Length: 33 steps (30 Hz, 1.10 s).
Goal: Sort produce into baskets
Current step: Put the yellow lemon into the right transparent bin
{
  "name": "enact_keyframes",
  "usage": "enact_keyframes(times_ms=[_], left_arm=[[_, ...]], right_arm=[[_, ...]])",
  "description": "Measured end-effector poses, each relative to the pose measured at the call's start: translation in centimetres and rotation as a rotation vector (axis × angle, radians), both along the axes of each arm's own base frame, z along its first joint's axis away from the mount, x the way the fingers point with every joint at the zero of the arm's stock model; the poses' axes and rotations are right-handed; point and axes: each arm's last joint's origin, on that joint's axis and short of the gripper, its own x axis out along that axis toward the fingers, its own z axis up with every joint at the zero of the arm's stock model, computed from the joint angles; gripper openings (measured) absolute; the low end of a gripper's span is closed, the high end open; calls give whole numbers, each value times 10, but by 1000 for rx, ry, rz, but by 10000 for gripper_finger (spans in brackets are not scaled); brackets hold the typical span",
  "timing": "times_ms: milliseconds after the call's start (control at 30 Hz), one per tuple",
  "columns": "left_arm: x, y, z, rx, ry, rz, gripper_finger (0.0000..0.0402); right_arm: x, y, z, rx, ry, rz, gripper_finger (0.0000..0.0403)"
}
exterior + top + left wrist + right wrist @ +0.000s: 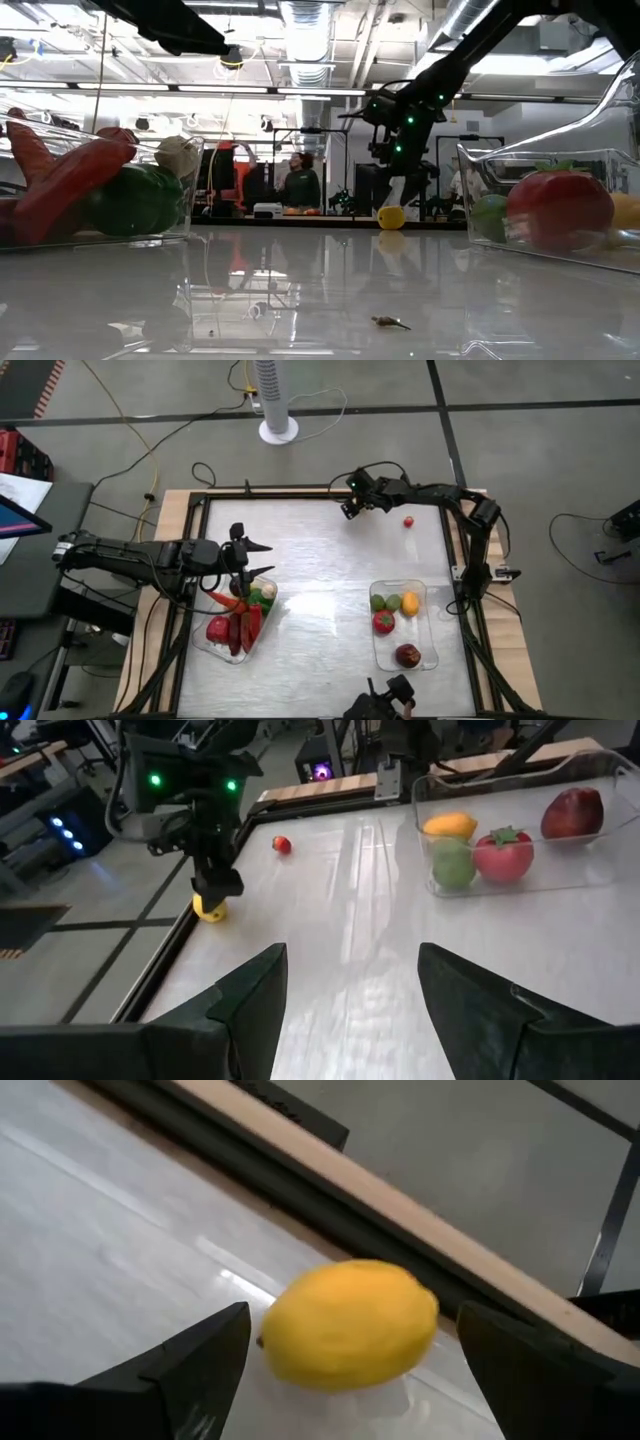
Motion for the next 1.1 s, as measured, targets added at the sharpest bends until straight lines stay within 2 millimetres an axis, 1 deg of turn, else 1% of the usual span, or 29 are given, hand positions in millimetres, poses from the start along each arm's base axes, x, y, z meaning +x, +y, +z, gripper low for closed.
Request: enact_keyframes(times_ms=[133, 300, 400, 500, 633, 767, 967, 1100], left_arm=[[0, 0, 0, 14, 4, -4, 213], [-3, 0, 3, 10, -12, -11, 212], [-9, 1, 5, 8, -18, -13, 212], [-18, 1, 6, -4, -5, -9, 212], [-27, 2, 7, -14, 5, -5, 212], [-32, 3, 8, -9, -1, 2, 212], [-35, 3, 10, -8, -11, 12, 212], [-35, 3, 9, -8, -3, 13, 212]], right_arm=[[-1, -1, 0, -2, -1, 1, 373], [-3, -1, -1, 9, 13, 1, 343], [-3, -1, -1, 8, 12, 1, 322], [-2, 0, -1, 9, 12, 4, 311], [0, 2, -1, 9, 14, 11, 308], [-1, 2, -1, 10, 20, 14, 308], [-4, 4, -3, 40, 61, 14, 307], [-3, 8, -4, 51, 72, 22, 307]])
